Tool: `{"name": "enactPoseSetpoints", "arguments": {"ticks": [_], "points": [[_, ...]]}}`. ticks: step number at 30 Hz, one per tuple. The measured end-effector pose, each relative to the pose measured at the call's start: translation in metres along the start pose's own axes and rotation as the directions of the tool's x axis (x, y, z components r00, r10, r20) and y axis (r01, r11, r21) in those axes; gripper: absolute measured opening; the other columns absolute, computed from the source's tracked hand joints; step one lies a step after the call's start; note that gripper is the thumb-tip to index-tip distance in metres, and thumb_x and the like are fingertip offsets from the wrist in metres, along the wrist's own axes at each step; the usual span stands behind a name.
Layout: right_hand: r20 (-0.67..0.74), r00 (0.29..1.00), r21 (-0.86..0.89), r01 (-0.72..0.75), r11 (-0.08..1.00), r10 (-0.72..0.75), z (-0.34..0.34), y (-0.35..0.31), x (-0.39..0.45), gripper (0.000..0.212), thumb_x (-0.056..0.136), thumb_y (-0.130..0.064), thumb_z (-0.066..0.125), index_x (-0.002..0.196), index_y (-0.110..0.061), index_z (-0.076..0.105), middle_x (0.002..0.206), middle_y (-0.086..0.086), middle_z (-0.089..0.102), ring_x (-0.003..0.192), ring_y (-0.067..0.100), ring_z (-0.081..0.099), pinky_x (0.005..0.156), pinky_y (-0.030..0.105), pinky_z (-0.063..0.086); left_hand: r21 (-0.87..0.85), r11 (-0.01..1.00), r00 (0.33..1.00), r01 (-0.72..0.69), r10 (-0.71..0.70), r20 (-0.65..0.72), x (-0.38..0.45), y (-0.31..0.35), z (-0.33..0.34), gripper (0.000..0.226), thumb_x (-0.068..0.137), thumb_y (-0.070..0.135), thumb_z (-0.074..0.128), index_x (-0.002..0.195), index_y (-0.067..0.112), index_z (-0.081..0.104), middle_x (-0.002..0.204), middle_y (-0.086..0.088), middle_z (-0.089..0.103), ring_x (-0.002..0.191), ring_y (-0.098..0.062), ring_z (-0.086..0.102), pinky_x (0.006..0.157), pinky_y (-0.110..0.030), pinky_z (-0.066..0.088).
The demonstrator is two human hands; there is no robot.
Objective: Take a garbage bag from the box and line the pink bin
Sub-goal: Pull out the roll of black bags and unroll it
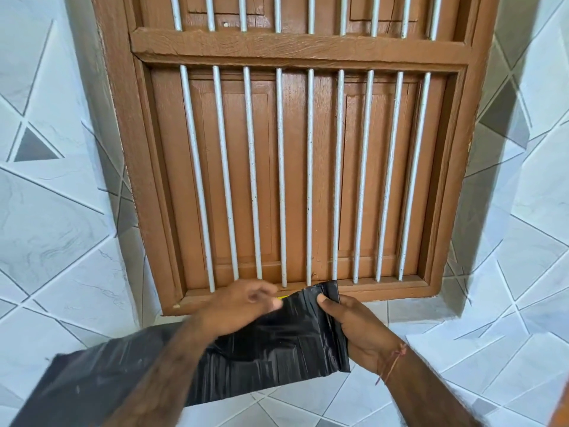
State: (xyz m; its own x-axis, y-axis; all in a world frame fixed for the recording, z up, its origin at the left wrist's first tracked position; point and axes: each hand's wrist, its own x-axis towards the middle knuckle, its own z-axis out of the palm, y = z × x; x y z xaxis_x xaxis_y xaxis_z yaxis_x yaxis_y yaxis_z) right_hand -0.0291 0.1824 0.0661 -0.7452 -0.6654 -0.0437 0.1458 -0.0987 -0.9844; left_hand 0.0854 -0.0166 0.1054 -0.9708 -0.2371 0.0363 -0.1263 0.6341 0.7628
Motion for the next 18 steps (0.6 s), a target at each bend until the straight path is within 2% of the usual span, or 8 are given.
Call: {"name": "enactPoseSetpoints", "arguments": {"ticks": [2,5,7,9,11,13,15,18], "points": [[0.058,0.998,0.017,-0.016,1.0,0.015,0.004,-0.002,-0.002,0.031,0.096,-0.026,0.054,0.112,-0.004,0.069,0.114,0.02,0.071,0.11,0.036,0.065,0.102,0.047,0.048,-0.208,0.978,0.997,-0.031,0.045,0.06,0.002,0.012,0.028,0.034,0.086,0.041,0.067,0.116,0.026,0.066,0.115,0.007,0.069,0.108,-0.009,0.063,0.094,-0.028,0.048],[0.088,0.995,0.066,-0.059,0.996,0.053,0.0,-0.004,-0.003,0.033,0.095,-0.027,0.055,0.113,-0.003,0.069,0.115,0.024,0.069,0.111,0.039,0.063,0.103,0.049,0.047,-0.396,0.916,0.997,-0.065,0.079,0.019,0.01,0.014,0.051,0.011,0.089,0.022,0.067,0.089,0.012,0.07,0.085,0.0,0.075,0.08,-0.015,0.069,0.071,-0.024,0.054],[0.062,0.996,0.102,-0.077,0.992,0.071,-0.008,-0.004,-0.003,0.033,0.094,-0.023,0.056,0.114,0.001,0.067,0.116,0.026,0.068,0.112,0.041,0.062,0.103,0.052,0.046,-0.392,0.916,0.996,-0.088,0.081,-0.035,0.012,0.011,0.046,0.008,0.088,0.017,0.067,0.082,0.012,0.069,0.076,0.001,0.073,0.072,-0.012,0.065,0.065,-0.023,0.05],[0.021,0.997,0.137,-0.077,0.988,0.075,-0.02,-0.002,-0.004,0.031,0.092,-0.017,0.057,0.112,0.004,0.067,0.116,0.028,0.067,0.105,0.04,0.063,0.099,0.052,0.048,-0.331,0.938,0.994,-0.103,0.106,-0.009,0.014,0.009,0.036,0.008,0.088,0.018,0.068,0.083,0.012,0.069,0.077,0.002,0.073,0.072,-0.009,0.065,0.066,-0.022,0.05],[-0.009,0.997,0.164,-0.077,0.984,0.08,-0.028,-0.001,-0.006,0.026,0.09,-0.015,0.054,0.104,0.001,0.07,0.106,0.025,0.069,0.088,0.033,0.065,0.083,0.044,0.053,-0.286,0.952,0.992,-0.107,0.124,0.039,0.015,0.009,0.027,0.009,0.088,0.017,0.068,0.079,0.017,0.068,0.073,0.007,0.072,0.069,-0.005,0.064,0.064,-0.018,0.048],[-0.004,0.995,0.197,-0.096,0.976,0.099,-0.03,0.002,-0.005,0.025,0.09,-0.017,0.052,0.104,-0.005,0.069,0.091,0.016,0.07,0.071,0.023,0.064,0.068,0.035,0.05,-0.262,0.959,0.989,-0.11,0.131,0.065,0.017,0.012,0.022,0.014,0.088,0.015,0.067,0.075,0.019,0.066,0.066,0.011,0.069,0.064,0.0,0.061,0.059,-0.013,0.045],[0.008,0.994,0.19,-0.105,0.976,0.106,-0.027,0.003,-0.006,0.031,0.09,-0.024,0.058,0.112,-0.005,0.068,0.09,0.013,0.071,0.073,0.022,0.065,0.068,0.035,0.051,-0.252,0.961,0.987,-0.115,0.14,0.081,0.019,0.014,0.02,0.015,0.088,0.014,0.068,0.074,0.019,0.066,0.065,0.012,0.068,0.063,0.001,0.061,0.059,-0.012,0.045],[-0.003,0.998,0.077,-0.065,0.995,0.065,-0.016,0.002,-0.007,0.048,0.076,-0.026,0.078,0.113,0.001,0.064,0.107,0.022,0.072,0.089,0.029,0.066,0.079,0.041,0.054,-0.237,0.965,0.985,-0.114,0.141,0.102,0.021,0.013,0.02,0.009,0.087,0.016,0.068,0.078,0.015,0.067,0.072,0.007,0.07,0.07,-0.004,0.063,0.065,-0.018,0.048]]}}
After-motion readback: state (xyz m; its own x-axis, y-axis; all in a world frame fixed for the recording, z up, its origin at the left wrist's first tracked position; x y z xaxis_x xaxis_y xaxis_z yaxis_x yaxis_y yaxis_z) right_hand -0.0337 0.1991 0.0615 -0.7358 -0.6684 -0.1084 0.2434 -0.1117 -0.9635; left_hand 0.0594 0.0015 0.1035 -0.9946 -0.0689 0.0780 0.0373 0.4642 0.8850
